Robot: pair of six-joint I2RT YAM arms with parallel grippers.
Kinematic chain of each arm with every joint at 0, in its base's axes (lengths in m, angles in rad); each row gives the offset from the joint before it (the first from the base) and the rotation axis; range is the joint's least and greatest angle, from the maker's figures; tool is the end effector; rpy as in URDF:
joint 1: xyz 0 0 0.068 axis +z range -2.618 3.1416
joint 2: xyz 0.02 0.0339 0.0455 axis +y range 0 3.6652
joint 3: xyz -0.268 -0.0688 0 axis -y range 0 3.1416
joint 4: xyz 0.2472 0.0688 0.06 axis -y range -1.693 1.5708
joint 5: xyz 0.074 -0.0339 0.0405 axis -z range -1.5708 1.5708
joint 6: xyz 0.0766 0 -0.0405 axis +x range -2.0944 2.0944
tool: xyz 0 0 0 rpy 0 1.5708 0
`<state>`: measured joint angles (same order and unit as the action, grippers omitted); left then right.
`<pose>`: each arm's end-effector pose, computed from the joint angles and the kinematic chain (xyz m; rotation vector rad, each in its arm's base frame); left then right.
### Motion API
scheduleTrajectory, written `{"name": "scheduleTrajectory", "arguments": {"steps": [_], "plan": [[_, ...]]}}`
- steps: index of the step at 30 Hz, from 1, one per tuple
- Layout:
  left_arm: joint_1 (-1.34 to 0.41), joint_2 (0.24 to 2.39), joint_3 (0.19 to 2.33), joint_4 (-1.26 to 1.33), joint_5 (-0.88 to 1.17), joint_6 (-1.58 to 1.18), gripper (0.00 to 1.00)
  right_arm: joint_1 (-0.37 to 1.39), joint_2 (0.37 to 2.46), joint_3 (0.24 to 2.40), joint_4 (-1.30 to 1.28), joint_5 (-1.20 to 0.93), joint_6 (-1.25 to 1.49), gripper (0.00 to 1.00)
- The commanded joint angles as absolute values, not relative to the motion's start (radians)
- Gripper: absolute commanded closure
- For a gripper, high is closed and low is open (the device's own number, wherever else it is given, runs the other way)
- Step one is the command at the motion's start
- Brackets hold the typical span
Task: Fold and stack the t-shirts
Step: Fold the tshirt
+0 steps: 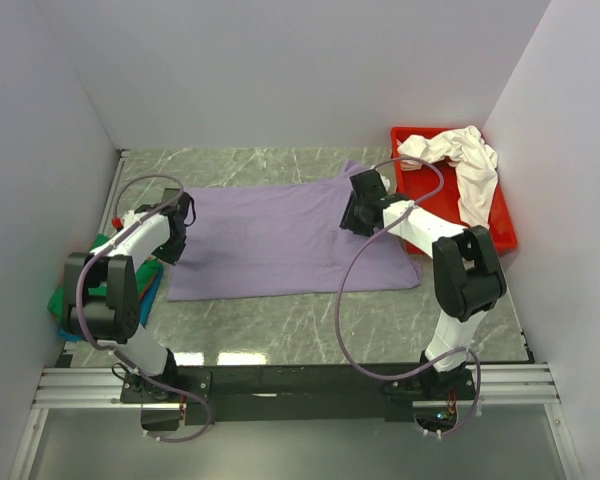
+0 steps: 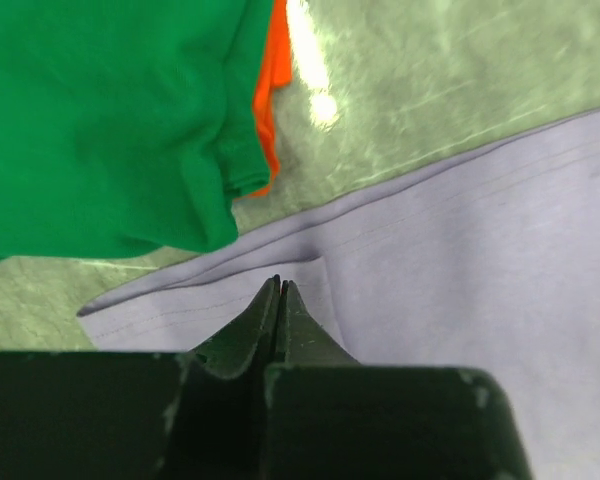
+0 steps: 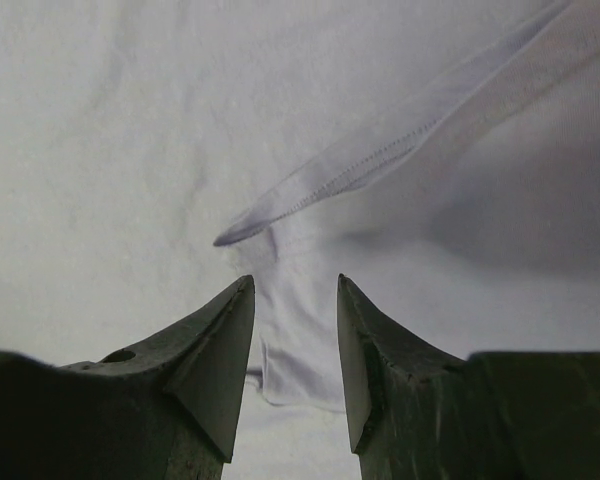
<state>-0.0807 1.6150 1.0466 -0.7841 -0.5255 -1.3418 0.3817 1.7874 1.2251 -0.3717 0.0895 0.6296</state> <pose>0.3050 0.0139 0.1618 -1.6046 2.0675 0.3459 0.3813 0.1457 0.1734 0.3493 2.5019 0.3043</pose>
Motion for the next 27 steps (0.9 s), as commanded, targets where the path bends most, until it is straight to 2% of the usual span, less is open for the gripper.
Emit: {"name": "scheduleTrajectory", "arguments": {"steps": [1,3,4,5,6,7,9,16,27], "plan": [[-0.063,1.566,1.042,-0.744,-0.522,-1.307,0.99,0.383,1.816,1.296,-0.373,0.118,0.621,0.54],[-0.061,1.565,1.042,-0.739,-0.52,-1.307,0.99,0.382,1.833,1.325,-0.385,0.123,0.615,0.53],[-0.061,1.563,1.04,-0.735,-0.517,-1.307,0.95,0.383,1.841,1.339,-0.396,0.13,0.609,0.53],[-0.061,1.565,1.04,-0.732,-0.514,-1.308,0.89,0.382,1.861,1.362,-0.409,0.135,0.609,0.53],[-0.061,1.565,1.039,-0.726,-0.506,-1.308,0.75,0.383,1.867,1.37,-0.41,0.14,0.606,0.52],[-0.061,1.572,1.037,-0.712,-0.503,-1.307,0.68,0.383,1.879,1.377,-0.413,0.138,0.603,0.5],[-0.061,1.591,1.046,-0.71,-0.502,-1.307,0.61,0.382,1.885,1.39,-0.417,0.13,0.603,0.49],[-0.063,1.695,1.094,-0.749,-0.486,-1.321,0.61,0.382,1.881,1.368,-0.405,0.121,0.604,0.49],[-0.066,1.732,1.111,-0.772,-0.483,-1.347,0.63,0.382,1.867,1.338,-0.379,0.1,0.594,0.49]]}}
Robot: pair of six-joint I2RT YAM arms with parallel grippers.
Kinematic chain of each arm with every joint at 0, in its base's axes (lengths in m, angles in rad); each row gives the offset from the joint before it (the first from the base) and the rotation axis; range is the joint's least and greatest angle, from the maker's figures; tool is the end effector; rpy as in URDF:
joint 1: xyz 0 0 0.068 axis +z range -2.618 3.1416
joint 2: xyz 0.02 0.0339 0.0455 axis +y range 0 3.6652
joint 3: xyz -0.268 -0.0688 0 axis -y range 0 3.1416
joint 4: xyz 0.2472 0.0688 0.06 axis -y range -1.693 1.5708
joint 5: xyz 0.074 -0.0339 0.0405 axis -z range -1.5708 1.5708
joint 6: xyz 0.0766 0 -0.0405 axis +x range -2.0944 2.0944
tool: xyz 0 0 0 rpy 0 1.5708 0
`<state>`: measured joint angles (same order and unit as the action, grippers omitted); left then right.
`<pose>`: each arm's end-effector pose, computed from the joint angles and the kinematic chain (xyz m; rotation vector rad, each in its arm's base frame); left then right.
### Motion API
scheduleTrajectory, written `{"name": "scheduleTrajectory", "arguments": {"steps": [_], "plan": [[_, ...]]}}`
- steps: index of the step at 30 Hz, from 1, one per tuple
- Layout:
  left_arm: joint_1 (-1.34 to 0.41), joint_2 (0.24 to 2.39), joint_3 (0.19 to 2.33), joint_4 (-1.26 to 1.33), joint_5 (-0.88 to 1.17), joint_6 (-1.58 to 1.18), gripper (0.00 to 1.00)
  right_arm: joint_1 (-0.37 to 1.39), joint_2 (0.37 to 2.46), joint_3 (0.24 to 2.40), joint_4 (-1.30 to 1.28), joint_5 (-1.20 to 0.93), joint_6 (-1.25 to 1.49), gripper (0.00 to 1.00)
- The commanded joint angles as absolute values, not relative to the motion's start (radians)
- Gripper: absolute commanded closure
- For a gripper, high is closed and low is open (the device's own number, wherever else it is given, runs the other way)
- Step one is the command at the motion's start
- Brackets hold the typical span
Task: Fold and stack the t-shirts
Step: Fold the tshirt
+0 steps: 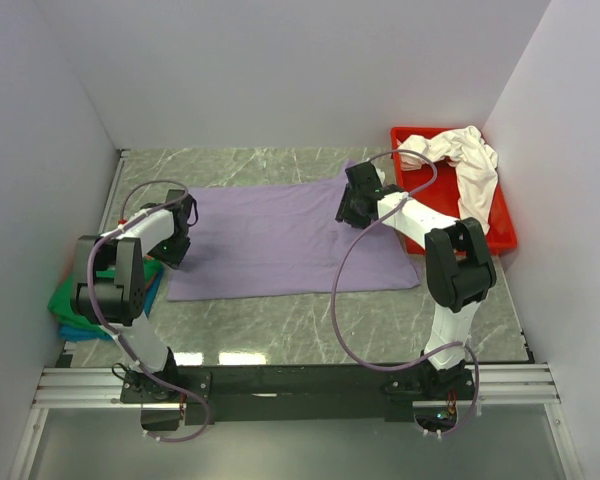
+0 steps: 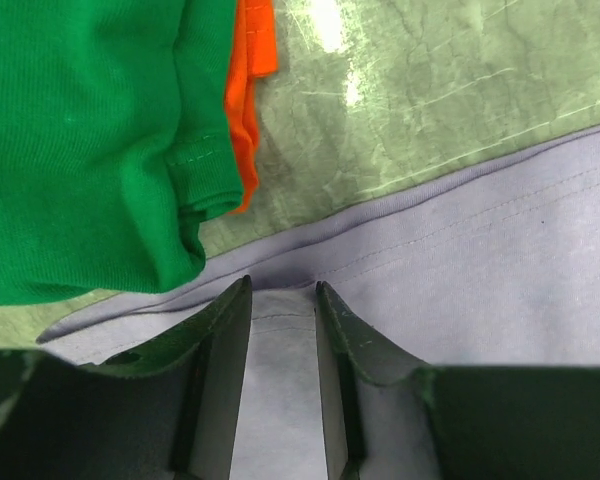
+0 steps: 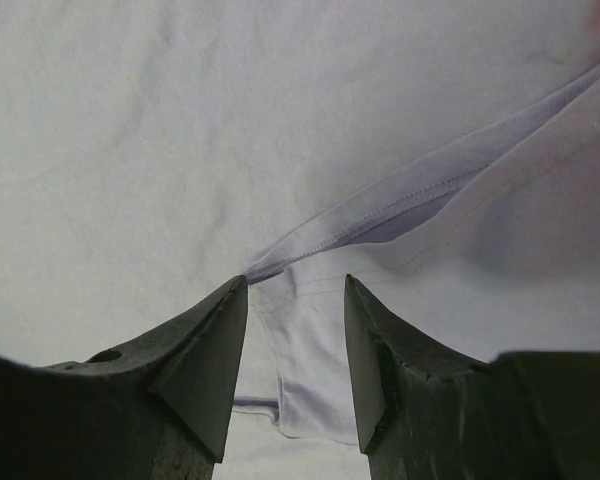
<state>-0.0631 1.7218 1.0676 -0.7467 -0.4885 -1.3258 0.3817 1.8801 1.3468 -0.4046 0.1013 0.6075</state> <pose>0.3186 0.0159 0.1360 -1.6263 2.1279 0.3669 0.4055 0.1544 0.1737 0.3260 2.5032 0.2797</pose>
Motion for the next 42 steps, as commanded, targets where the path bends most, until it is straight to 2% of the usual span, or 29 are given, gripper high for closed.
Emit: {"name": "scheduleTrajectory", "arguments": {"steps": [1,10,14,18,23,28,42], "plan": [[-0.067,1.739,1.115,-0.778,-0.485,-1.348,0.63,0.382,1.867,1.336,-0.373,0.097,0.594,0.49],[-0.083,1.733,1.112,-0.79,-0.494,-1.351,0.68,0.38,1.875,1.336,-0.37,0.081,0.592,0.5],[-0.084,1.736,1.104,-0.787,-0.491,-1.351,0.74,0.38,1.881,1.336,-0.37,0.08,0.594,0.5],[-0.083,1.727,1.094,-0.784,-0.492,-1.347,0.84,0.382,1.881,1.333,-0.367,0.077,0.592,0.5],[-0.083,1.709,1.085,-0.776,-0.491,-1.338,0.86,0.38,1.885,1.335,-0.365,0.077,0.594,0.5],[-0.083,1.687,1.092,-0.779,-0.489,-1.33,0.99,0.382,1.896,1.344,-0.36,0.072,0.589,0.5],[-0.083,1.608,1.097,-0.79,-0.489,-1.302,0.99,0.382,1.988,1.463,-0.403,0.124,0.571,0.5]]}}
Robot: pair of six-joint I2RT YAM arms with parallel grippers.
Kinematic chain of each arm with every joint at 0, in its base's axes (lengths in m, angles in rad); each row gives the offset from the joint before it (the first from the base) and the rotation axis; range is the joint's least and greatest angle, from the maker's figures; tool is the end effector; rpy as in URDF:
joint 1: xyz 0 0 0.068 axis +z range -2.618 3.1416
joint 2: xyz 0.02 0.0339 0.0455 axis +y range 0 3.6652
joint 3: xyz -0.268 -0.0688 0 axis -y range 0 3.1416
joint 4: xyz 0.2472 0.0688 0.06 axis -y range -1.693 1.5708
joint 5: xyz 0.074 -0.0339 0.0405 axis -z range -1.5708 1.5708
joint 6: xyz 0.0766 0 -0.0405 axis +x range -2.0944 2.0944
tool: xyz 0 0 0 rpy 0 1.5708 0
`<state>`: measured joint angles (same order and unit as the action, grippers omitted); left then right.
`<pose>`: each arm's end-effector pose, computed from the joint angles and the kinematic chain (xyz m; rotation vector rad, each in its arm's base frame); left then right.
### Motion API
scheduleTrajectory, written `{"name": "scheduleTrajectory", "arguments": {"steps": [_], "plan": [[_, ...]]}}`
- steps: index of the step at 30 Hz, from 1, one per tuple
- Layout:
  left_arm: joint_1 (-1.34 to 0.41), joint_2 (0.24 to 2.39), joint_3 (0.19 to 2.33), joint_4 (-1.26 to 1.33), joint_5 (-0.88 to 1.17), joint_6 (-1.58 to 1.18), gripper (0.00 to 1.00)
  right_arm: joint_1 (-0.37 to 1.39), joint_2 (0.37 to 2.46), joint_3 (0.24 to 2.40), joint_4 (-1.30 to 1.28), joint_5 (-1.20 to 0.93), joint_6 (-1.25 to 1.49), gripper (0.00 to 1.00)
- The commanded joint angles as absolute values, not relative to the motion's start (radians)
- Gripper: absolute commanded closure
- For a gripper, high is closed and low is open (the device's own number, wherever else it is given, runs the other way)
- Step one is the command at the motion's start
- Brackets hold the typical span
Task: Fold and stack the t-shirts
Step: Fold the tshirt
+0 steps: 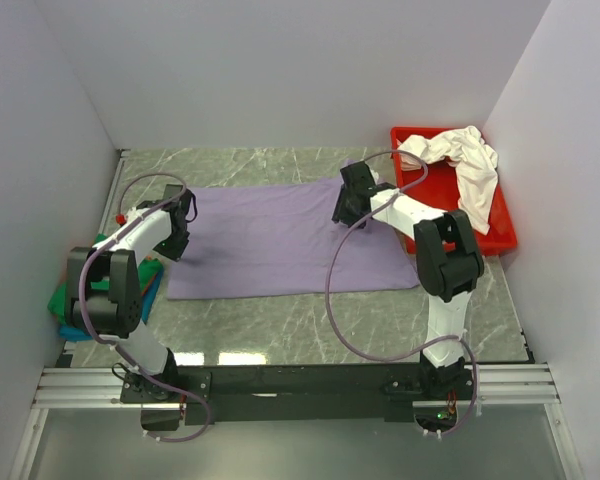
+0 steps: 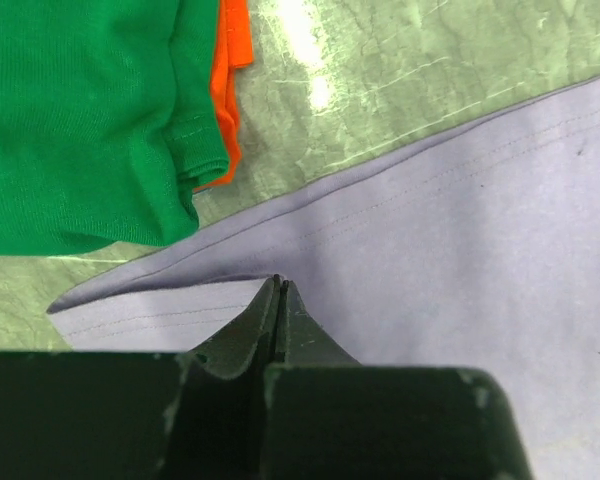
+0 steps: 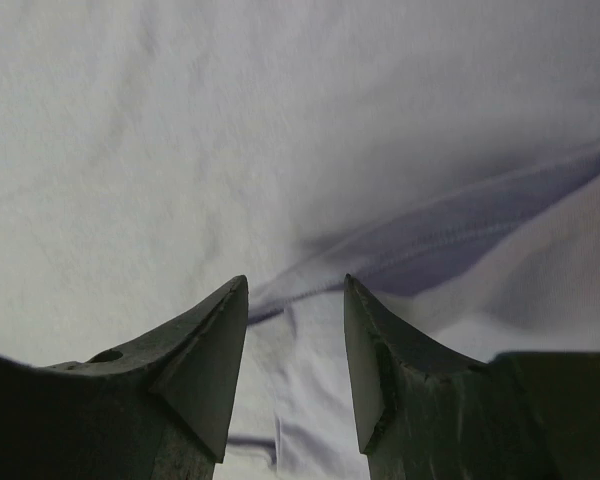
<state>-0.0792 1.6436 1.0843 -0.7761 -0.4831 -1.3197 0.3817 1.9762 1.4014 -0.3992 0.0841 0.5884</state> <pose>0.3158 0.0106 0.1626 -1.5963 2.1026 0.2966 0.4203 0.1618 0.1514 0.2973 2.5452 0.2721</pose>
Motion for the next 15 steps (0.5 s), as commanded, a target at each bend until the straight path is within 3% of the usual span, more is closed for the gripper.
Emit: {"name": "scheduleTrajectory", "arguments": {"steps": [1,15], "plan": [[-0.084,1.609,1.095,-0.787,-0.486,-1.301,0.99,0.382,1.996,1.469,-0.406,0.127,0.569,0.49],[-0.084,1.606,1.069,-0.759,-0.465,-1.292,0.99,0.442,1.98,1.424,-0.393,0.158,0.557,0.49]]}}
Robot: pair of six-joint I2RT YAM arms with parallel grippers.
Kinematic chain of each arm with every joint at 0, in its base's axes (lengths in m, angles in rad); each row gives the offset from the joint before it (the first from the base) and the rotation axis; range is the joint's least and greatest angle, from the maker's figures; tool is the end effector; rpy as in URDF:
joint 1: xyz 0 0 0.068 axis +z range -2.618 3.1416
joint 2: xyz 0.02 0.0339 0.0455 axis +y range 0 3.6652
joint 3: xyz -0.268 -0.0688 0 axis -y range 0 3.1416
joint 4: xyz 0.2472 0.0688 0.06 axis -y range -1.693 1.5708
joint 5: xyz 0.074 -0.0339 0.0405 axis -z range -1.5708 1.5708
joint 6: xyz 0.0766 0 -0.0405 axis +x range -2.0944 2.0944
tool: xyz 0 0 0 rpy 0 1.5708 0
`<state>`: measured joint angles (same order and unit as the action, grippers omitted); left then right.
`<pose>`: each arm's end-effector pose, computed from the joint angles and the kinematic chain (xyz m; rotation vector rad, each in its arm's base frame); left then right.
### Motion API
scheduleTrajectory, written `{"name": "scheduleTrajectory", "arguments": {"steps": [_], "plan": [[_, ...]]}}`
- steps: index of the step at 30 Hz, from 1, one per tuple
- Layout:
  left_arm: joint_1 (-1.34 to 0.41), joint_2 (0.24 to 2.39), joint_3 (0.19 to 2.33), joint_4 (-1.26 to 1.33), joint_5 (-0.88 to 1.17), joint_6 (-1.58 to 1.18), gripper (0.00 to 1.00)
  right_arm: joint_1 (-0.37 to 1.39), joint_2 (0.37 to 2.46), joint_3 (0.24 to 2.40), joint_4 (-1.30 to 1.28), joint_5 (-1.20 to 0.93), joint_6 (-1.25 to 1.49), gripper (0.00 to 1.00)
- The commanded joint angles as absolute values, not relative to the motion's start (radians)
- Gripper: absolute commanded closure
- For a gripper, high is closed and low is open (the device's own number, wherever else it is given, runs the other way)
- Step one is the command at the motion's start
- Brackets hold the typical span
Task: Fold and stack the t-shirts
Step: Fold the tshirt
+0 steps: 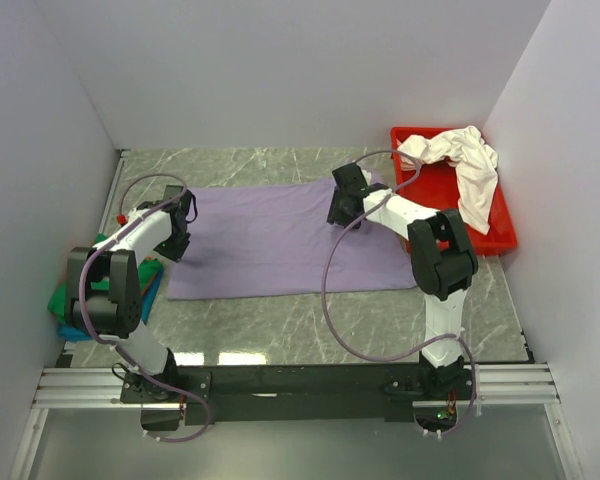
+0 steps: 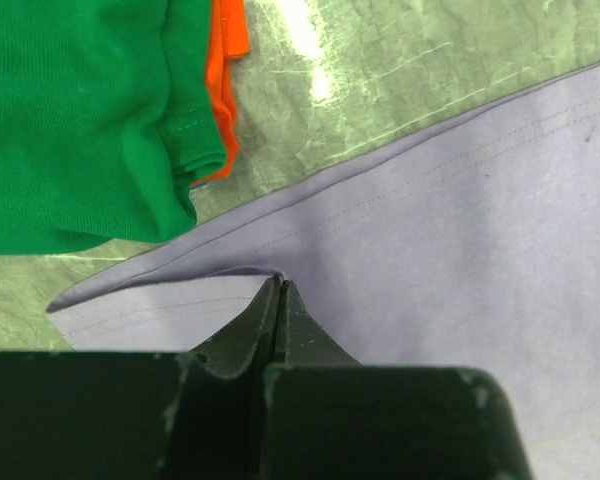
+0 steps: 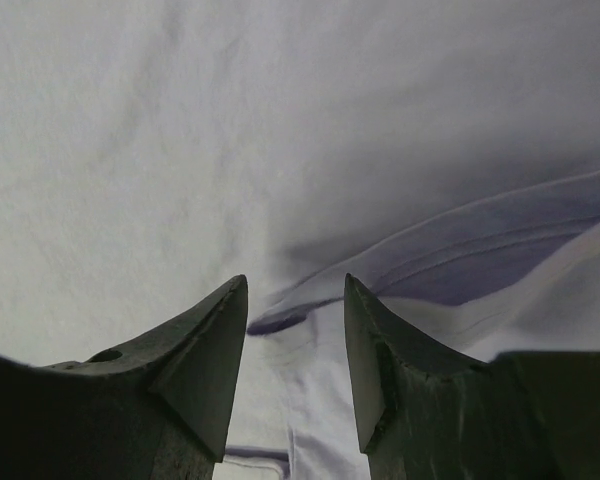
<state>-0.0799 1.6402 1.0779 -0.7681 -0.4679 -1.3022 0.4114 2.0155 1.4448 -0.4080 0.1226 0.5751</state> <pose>0.3154 0.0094 0.1616 -1.5818 2.1248 0.2824 0.4249 0.1751 0.1479 0.2565 2.5419 0.2308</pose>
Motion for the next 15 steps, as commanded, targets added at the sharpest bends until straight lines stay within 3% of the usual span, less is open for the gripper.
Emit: {"name": "scheduleTrajectory", "arguments": {"steps": [1,10,14,15], "plan": [[-0.084,1.605,1.068,-0.758,-0.463,-1.29,0.99,0.445,1.977,1.419,-0.391,0.161,0.557,0.49],[-0.084,1.608,1.065,-0.755,-0.462,-1.29,0.99,0.482,1.993,1.424,-0.428,0.229,0.558,0.52],[-0.083,1.605,1.06,-0.755,-0.463,-1.29,0.99,0.483,1.98,1.407,-0.423,0.236,0.56,0.59],[-0.083,1.606,1.06,-0.755,-0.466,-1.29,0.99,0.485,1.977,1.405,-0.425,0.239,0.56,0.65]]}}
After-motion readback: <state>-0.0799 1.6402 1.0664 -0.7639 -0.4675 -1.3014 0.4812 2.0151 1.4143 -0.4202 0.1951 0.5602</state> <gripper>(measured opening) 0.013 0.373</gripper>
